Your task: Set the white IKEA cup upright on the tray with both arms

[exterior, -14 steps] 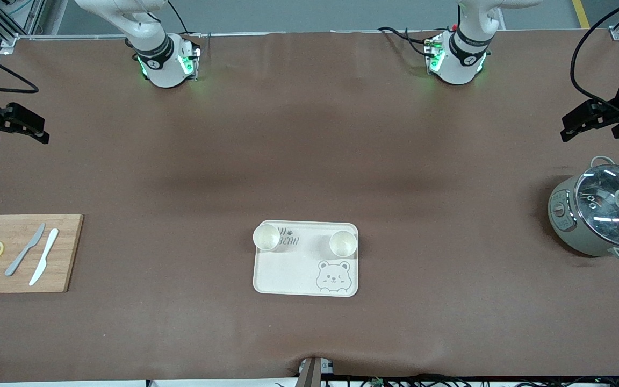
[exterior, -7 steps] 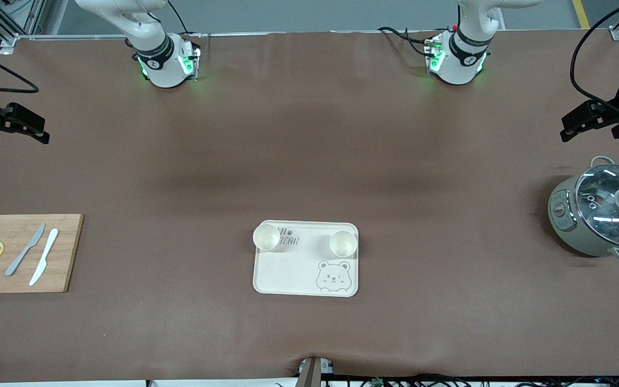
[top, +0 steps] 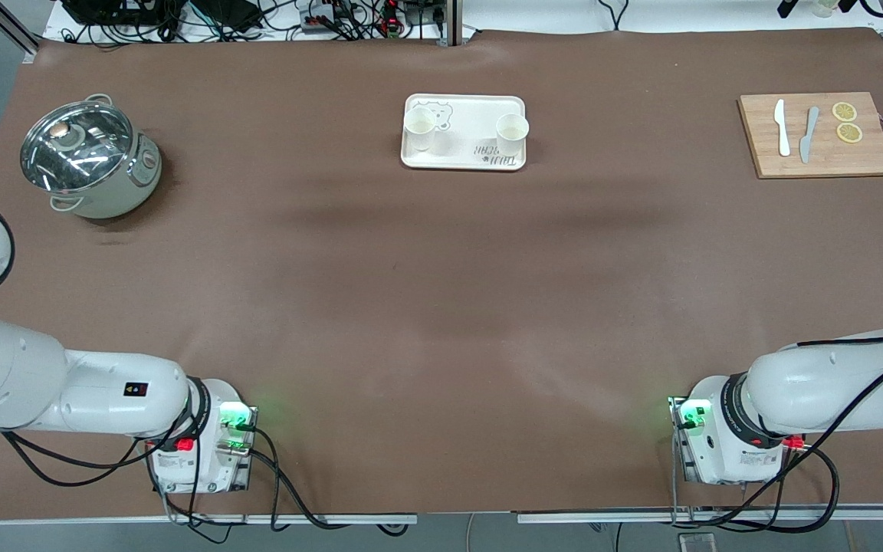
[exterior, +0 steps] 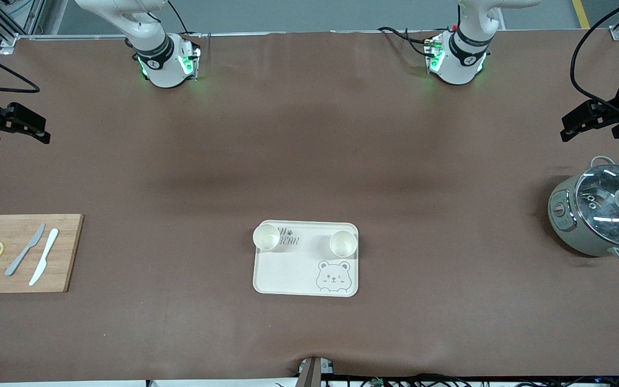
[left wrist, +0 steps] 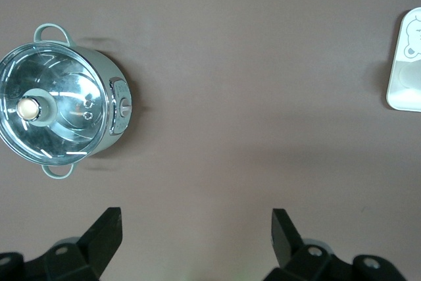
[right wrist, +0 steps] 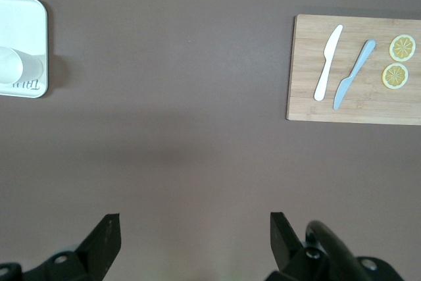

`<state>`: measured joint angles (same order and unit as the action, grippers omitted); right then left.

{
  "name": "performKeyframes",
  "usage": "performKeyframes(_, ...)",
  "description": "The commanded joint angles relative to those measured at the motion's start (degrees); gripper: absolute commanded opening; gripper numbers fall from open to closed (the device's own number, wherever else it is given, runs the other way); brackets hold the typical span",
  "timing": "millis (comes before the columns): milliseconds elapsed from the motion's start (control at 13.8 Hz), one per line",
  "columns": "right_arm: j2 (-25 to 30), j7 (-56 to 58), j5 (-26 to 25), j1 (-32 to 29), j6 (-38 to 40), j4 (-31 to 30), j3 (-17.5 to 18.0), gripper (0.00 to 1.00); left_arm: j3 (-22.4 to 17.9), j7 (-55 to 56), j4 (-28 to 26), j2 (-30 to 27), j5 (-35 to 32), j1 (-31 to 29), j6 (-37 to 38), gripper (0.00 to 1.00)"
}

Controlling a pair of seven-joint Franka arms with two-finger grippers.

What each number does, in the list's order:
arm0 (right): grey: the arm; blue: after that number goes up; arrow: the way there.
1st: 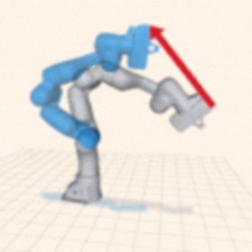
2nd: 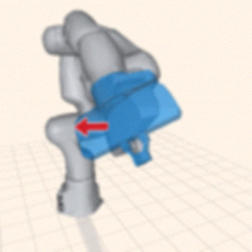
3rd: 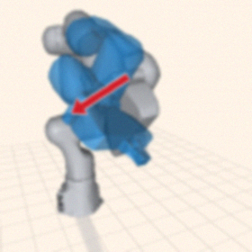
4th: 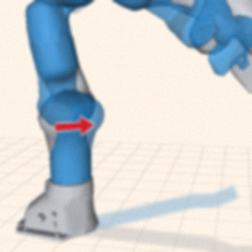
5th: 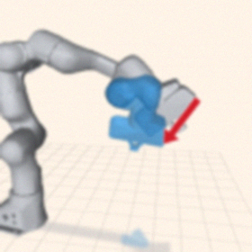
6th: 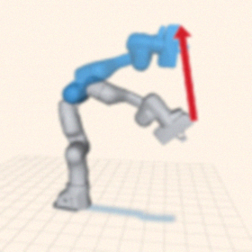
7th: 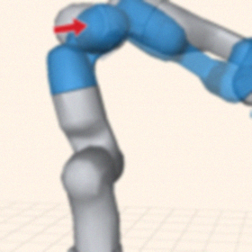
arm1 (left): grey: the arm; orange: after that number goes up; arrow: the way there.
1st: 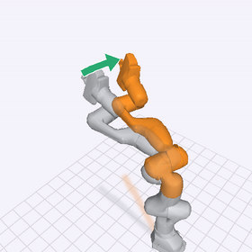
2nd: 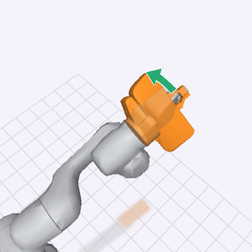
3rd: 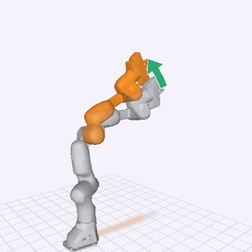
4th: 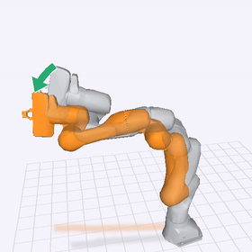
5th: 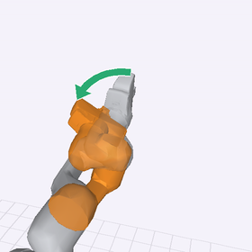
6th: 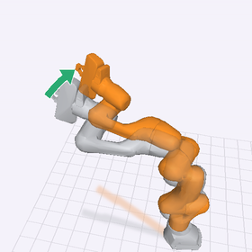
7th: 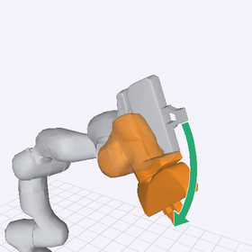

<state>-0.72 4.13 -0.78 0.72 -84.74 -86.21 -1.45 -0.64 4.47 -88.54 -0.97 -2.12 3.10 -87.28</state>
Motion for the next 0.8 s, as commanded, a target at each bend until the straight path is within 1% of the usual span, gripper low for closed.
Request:
performKeyframes(0, 0.6, 0.6, -0.8, -0.1, 0.5, 0.2, 0.3, 1.0, -0.2, -0.7, 0.4, -0.4, 0.6, 0.5, 0.3, 1.0)
performKeyframes(362, 0.6, 0.6, -0.8, -0.3, 0.5, 0.2, 0.3, 1.0, 1.0, -1.0, 0.4, -0.6, 0.5, 0.4, 0.4, 1.0)
performKeyframes(434, 0.6, 0.6, -0.8, -0.4, 0.5, 0.2, 0.2, 1.0, 2.4, -0.7, 0.4, -0.6, 0.5, 0.2, 0.4, 1.0)
performKeyframes(506, 0.6, 0.6, -0.8, -0.4, 0.5, 0.2, 0.2, 1.0, 2.8, -0.7, 0.4, -0.7, 0.5, 0.1, 0.4, 1.0)
performKeyframes(723, 0.6, 0.6, -0.8, -0.4, 0.5, 0.2, 0.2, 1.0, 2.9, -1.0, 0.3, -0.6, 1.2, 0.2, 0.4, 1.0)
